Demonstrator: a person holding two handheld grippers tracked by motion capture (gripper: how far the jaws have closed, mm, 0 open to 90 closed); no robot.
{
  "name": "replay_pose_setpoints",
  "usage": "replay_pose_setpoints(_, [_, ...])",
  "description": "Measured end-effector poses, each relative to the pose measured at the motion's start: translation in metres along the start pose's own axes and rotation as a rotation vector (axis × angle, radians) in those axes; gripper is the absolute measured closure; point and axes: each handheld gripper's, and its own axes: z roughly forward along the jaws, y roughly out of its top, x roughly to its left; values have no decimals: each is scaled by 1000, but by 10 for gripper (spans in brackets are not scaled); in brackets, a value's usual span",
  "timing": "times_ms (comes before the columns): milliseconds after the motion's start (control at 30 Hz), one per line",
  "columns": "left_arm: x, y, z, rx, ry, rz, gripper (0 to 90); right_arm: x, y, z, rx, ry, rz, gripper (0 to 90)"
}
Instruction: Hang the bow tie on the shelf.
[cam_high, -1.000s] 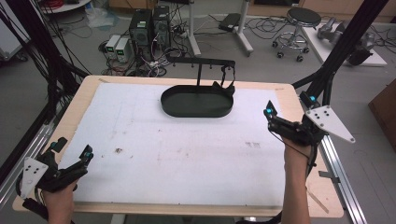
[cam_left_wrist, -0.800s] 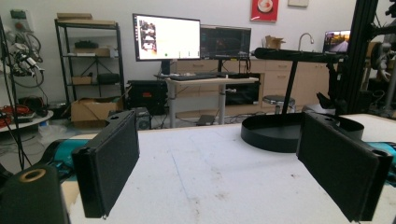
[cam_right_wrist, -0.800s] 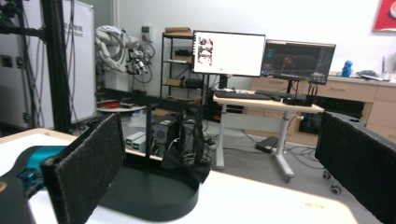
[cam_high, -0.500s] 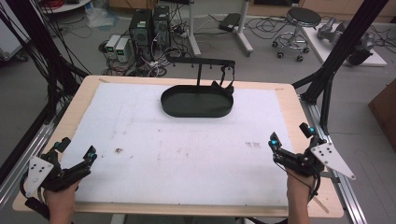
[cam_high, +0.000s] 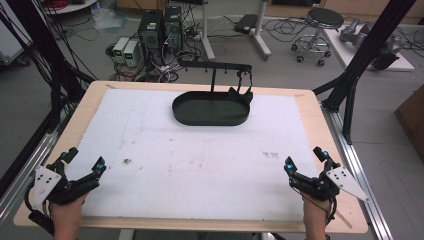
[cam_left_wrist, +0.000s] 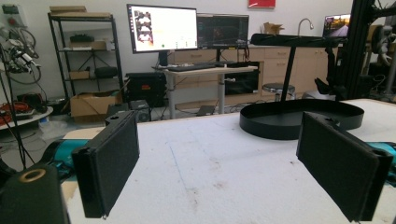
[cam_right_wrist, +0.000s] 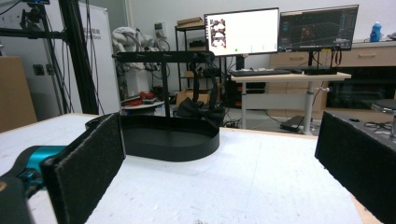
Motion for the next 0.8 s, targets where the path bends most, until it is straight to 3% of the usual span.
replay_pose_setpoints(100, [0,0,0,-2,-3,-1,136,1,-6,-1,5,6,20,6])
replay_pose_setpoints(200, [-1,1,0,1,-4,4,136,1,-10,0,16,9,9,6])
replay_pose_setpoints(800, [-2,-2,1,20,-16,-2,136,2,-12,-4,3,20,29,6])
